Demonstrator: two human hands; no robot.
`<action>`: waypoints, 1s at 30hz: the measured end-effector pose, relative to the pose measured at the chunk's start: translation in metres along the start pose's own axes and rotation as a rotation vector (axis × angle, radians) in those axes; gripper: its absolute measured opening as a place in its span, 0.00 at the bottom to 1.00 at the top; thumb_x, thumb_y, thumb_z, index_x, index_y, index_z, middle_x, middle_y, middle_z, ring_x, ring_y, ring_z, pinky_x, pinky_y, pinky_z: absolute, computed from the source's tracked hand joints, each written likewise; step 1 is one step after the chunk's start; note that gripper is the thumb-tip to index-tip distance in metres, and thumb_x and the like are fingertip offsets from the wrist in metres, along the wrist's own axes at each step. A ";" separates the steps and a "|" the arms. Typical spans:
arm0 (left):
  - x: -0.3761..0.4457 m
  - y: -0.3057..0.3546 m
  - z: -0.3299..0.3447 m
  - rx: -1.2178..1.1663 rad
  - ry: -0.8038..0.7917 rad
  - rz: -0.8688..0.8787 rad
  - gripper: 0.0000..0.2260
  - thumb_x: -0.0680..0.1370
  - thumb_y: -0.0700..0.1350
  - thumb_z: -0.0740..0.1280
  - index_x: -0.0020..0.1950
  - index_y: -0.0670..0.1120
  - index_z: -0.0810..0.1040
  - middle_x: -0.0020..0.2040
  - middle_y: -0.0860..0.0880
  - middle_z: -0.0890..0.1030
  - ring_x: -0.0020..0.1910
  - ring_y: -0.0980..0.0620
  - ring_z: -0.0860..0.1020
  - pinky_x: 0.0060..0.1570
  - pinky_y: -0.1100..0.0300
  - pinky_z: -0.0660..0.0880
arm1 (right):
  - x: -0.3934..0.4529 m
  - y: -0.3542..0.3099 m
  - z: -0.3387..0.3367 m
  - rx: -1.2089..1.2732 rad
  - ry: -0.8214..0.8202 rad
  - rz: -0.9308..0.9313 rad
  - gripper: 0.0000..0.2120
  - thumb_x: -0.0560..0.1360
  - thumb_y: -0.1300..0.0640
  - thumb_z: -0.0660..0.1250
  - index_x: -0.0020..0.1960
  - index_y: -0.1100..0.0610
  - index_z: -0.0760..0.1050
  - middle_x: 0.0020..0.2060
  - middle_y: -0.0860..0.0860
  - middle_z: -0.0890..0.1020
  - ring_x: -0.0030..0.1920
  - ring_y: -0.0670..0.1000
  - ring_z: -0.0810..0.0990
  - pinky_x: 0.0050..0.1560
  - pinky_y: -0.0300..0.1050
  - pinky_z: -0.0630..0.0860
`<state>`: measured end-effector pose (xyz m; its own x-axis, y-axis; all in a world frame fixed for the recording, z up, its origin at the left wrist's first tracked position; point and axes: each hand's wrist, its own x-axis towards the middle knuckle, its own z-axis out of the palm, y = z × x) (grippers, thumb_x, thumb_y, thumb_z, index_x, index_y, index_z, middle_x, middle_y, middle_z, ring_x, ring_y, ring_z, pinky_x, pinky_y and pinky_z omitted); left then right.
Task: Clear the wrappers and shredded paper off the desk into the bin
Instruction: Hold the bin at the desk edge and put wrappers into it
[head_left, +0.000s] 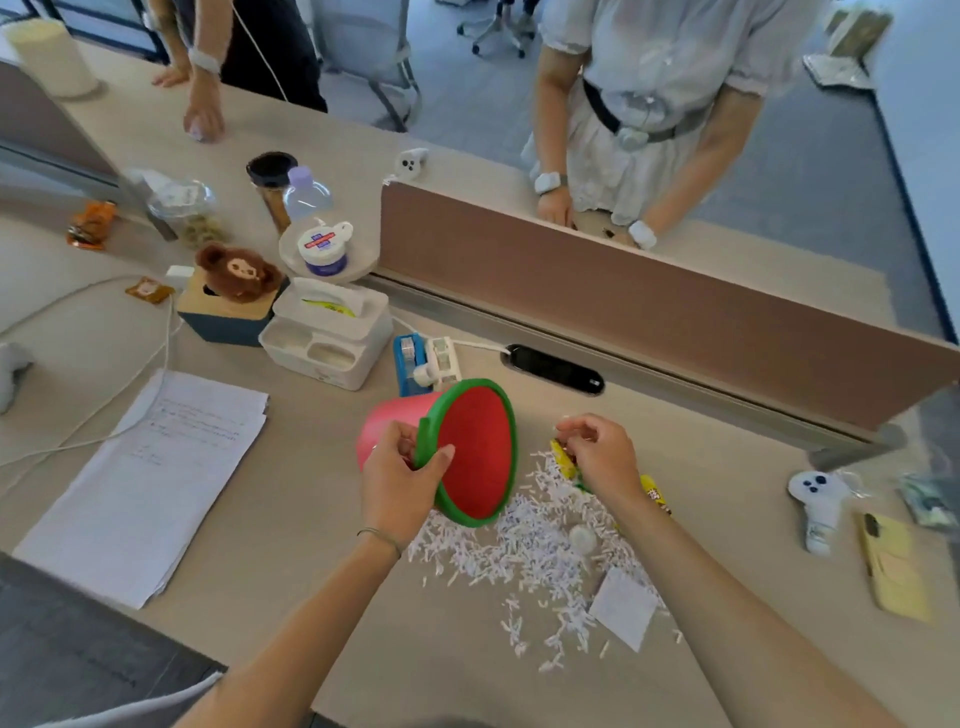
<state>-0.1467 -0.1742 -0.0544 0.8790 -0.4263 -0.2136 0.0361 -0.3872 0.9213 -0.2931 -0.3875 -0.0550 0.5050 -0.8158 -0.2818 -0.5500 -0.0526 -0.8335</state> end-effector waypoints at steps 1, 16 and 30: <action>0.000 0.001 0.006 0.009 -0.006 0.005 0.16 0.71 0.55 0.79 0.42 0.54 0.72 0.42 0.37 0.81 0.41 0.34 0.81 0.40 0.33 0.80 | 0.002 0.009 -0.004 -0.041 0.006 0.004 0.08 0.77 0.60 0.67 0.45 0.50 0.84 0.44 0.46 0.86 0.48 0.48 0.84 0.52 0.47 0.80; 0.003 0.015 0.039 0.072 0.033 -0.019 0.16 0.72 0.51 0.80 0.42 0.50 0.74 0.39 0.42 0.80 0.39 0.36 0.79 0.39 0.33 0.80 | 0.049 0.092 -0.002 -0.742 -0.204 0.062 0.35 0.71 0.50 0.73 0.74 0.47 0.65 0.70 0.54 0.67 0.67 0.61 0.70 0.62 0.56 0.75; 0.006 0.009 0.039 0.046 0.008 -0.021 0.16 0.72 0.50 0.81 0.41 0.47 0.74 0.32 0.58 0.73 0.32 0.55 0.70 0.41 0.38 0.77 | 0.043 0.109 -0.003 -0.556 -0.147 0.098 0.25 0.70 0.63 0.70 0.66 0.52 0.75 0.63 0.55 0.73 0.58 0.59 0.78 0.50 0.47 0.76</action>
<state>-0.1598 -0.2118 -0.0599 0.8822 -0.4109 -0.2301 0.0330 -0.4334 0.9006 -0.3333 -0.4299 -0.1564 0.4990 -0.7458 -0.4414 -0.8455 -0.3073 -0.4367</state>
